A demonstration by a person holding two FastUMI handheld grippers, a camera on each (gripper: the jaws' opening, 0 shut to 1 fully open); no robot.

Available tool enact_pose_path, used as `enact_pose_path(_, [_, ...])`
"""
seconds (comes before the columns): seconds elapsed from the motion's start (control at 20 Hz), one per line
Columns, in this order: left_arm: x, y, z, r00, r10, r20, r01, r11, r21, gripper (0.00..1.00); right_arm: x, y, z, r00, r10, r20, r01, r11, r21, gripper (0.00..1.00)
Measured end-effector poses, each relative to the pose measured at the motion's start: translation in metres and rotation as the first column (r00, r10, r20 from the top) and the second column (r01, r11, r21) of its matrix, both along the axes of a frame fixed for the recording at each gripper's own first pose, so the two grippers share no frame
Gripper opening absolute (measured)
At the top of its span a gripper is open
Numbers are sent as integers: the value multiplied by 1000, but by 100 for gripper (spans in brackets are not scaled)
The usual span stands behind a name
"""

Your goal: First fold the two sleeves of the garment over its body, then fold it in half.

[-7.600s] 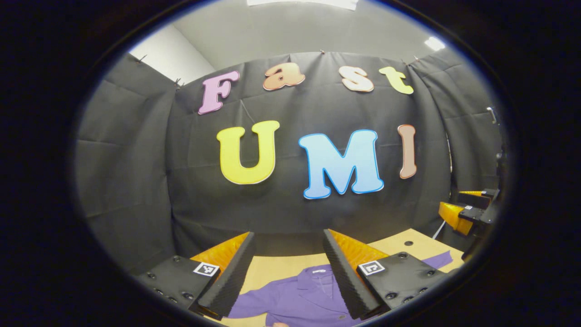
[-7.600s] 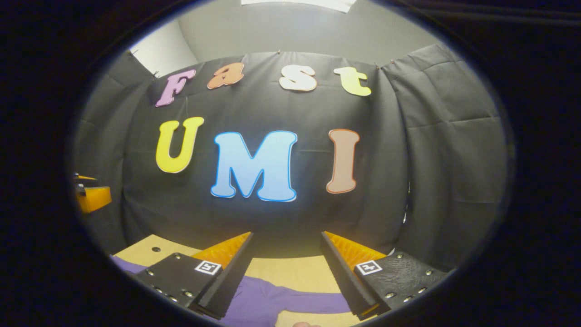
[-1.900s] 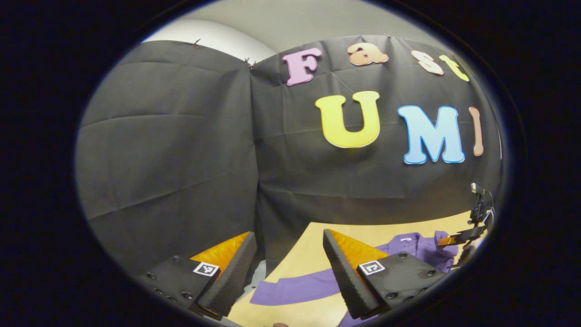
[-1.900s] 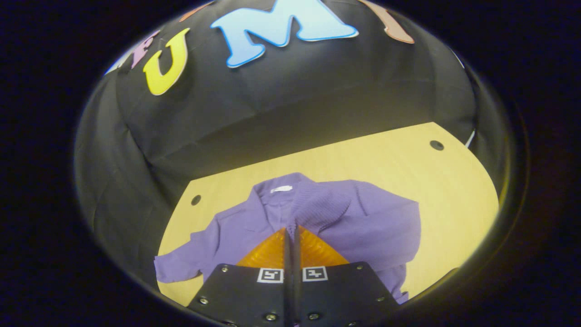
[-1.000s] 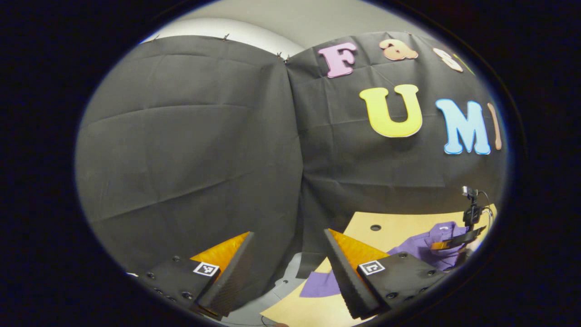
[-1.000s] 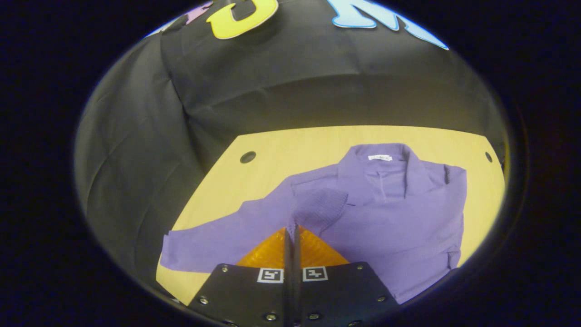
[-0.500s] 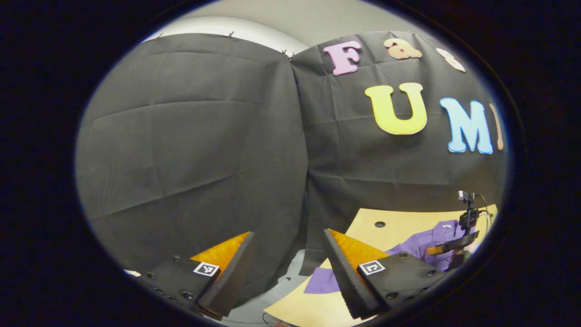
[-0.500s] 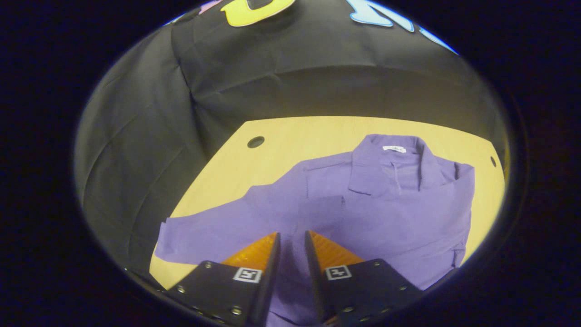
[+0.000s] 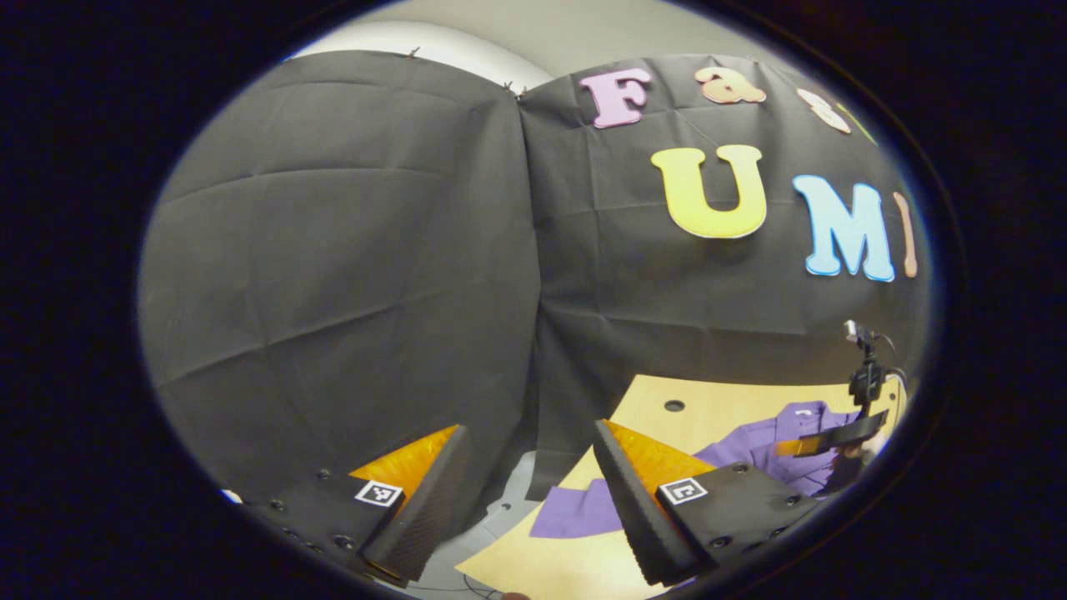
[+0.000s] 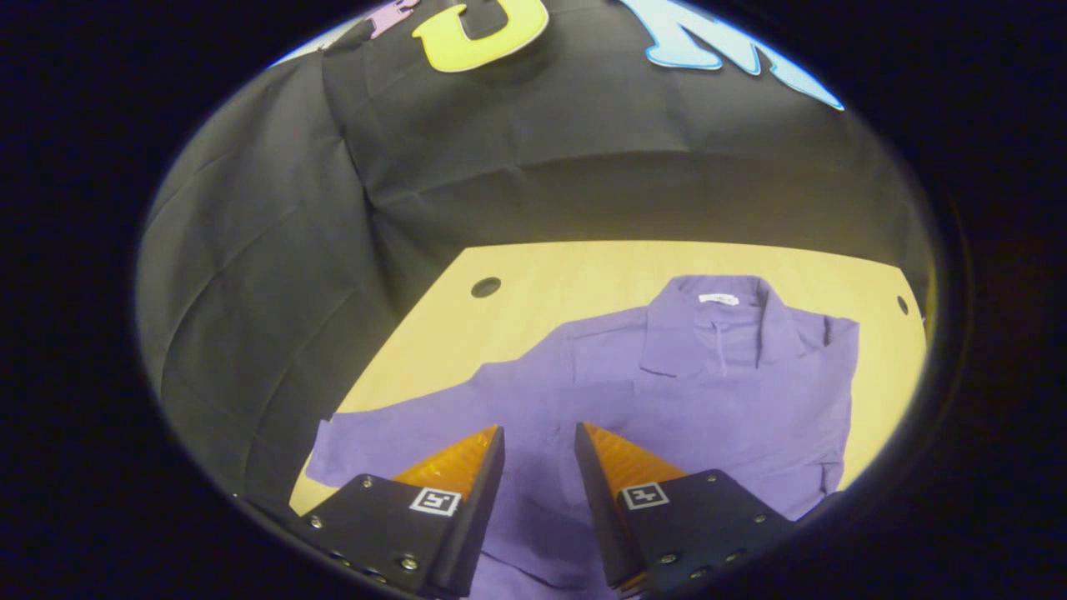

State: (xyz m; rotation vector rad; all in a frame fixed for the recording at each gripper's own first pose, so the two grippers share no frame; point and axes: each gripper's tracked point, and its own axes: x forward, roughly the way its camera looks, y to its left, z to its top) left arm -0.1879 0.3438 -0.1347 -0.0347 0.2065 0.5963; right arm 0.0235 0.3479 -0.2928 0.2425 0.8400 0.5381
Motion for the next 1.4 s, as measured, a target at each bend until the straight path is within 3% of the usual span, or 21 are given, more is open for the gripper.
enact_pose_path(0.3, [40, -13, -58, 993, -107, -56, 103, 993, -60, 96, -4, -37, 57, 994, -58, 90, 54, 997, 47, 55])
enact_pose_path(0.8, [78, -13, -185, 958, -202, -202, 166, 969, -182, 94, -24, -148, 121, 959, -239, 152, 228, 970, 87, 55])
enact_pose_path(1.4, [89, 9, -324, 868, -233, -438, 104, 949, -299, 96, -49, -232, 138, 903, -403, 149, 400, 915, 53, 55])
